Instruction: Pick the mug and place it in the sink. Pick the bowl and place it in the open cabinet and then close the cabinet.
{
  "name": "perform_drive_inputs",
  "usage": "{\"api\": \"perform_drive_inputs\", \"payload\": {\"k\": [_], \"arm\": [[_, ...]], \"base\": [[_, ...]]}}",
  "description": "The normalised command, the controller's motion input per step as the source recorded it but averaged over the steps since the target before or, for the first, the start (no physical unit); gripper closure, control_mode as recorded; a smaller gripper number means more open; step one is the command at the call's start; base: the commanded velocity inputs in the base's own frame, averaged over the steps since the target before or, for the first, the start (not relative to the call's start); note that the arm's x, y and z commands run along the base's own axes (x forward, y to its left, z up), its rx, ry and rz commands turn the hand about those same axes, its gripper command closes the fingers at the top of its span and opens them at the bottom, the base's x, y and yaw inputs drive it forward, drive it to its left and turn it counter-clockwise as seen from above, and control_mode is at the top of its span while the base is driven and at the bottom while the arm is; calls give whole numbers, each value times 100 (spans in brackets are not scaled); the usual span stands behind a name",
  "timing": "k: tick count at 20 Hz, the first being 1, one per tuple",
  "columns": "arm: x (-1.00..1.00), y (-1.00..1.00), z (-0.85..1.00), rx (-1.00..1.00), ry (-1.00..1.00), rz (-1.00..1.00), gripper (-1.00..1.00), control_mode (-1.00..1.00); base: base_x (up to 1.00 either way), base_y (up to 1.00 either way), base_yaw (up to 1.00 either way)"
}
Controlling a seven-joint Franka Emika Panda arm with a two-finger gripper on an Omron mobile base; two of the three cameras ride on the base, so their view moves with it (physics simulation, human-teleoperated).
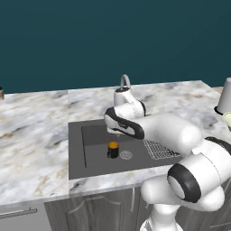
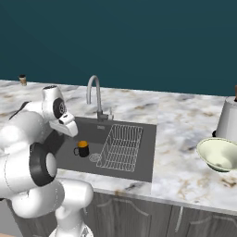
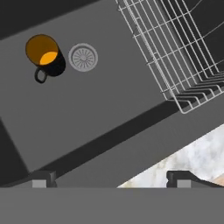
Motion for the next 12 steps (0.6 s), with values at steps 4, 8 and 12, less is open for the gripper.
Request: {"api": "perform_drive_inputs", "payload": {"k": [4, 8, 12], "arm": [[-21, -25, 6, 1, -5, 0, -100, -100], [-3, -23, 12, 2, 0, 0, -100, -100], [0, -27, 19, 3, 0, 0, -100, -100]], "base": [[0, 0, 0], [0, 0, 0], [0, 0, 0]]}}
